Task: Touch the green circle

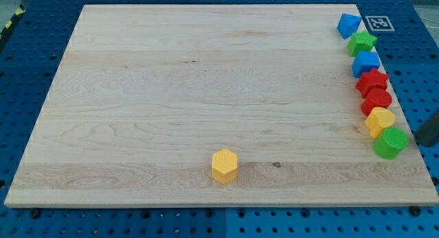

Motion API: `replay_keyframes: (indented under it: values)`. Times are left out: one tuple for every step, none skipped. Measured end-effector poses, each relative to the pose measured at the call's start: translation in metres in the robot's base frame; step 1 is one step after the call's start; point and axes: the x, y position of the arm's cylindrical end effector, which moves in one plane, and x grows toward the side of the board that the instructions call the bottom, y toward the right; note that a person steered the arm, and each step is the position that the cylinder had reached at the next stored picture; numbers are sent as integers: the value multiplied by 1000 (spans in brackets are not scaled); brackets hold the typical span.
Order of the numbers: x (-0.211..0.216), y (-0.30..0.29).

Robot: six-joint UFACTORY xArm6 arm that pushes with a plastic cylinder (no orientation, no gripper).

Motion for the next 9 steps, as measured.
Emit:
replay_keyframes:
  values:
    - [-2,-13]
    - [-2,-21]
    - [-1,-21]
    - [0,-21]
    - [0,-21]
    - [0,-22]
    - [0,-37]
    - [0,-38]
    - [3,-40]
